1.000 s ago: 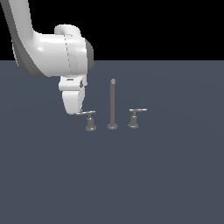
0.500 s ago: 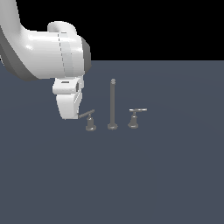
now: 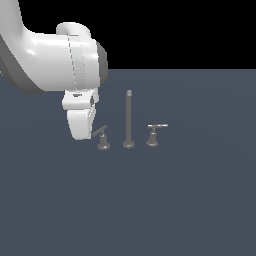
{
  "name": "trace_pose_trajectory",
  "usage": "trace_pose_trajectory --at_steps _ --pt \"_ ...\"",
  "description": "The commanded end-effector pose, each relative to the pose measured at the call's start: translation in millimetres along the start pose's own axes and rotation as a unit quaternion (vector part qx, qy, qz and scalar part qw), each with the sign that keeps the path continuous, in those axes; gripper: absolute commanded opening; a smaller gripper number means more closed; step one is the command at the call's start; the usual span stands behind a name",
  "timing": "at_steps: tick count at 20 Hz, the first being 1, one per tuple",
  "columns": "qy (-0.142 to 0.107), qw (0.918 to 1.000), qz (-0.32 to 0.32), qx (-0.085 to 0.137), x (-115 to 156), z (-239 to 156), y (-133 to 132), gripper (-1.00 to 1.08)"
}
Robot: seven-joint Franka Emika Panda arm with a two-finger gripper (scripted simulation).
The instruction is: Turn on the faucet by rotating a designated handle.
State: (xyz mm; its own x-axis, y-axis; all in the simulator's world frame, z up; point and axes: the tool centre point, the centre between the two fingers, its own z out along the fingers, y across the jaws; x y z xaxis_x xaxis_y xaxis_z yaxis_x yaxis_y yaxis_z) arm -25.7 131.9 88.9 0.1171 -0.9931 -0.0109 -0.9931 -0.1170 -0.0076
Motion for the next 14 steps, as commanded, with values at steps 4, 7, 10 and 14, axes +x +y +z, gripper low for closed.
trace_pose_trajectory --at_steps 4,7,10,14 --pt "0.005 0.9999 0.014 -0.003 32 -1 12 -1.0" --pt "0.001 1.0 0.002 -0.001 25 -1 8 -1.0" --pt "0.003 1.0 0.008 -0.002 47 -1 6 -1.0" --pt "0.005 0.9999 0.014 -0.003 70 -1 5 -1.0"
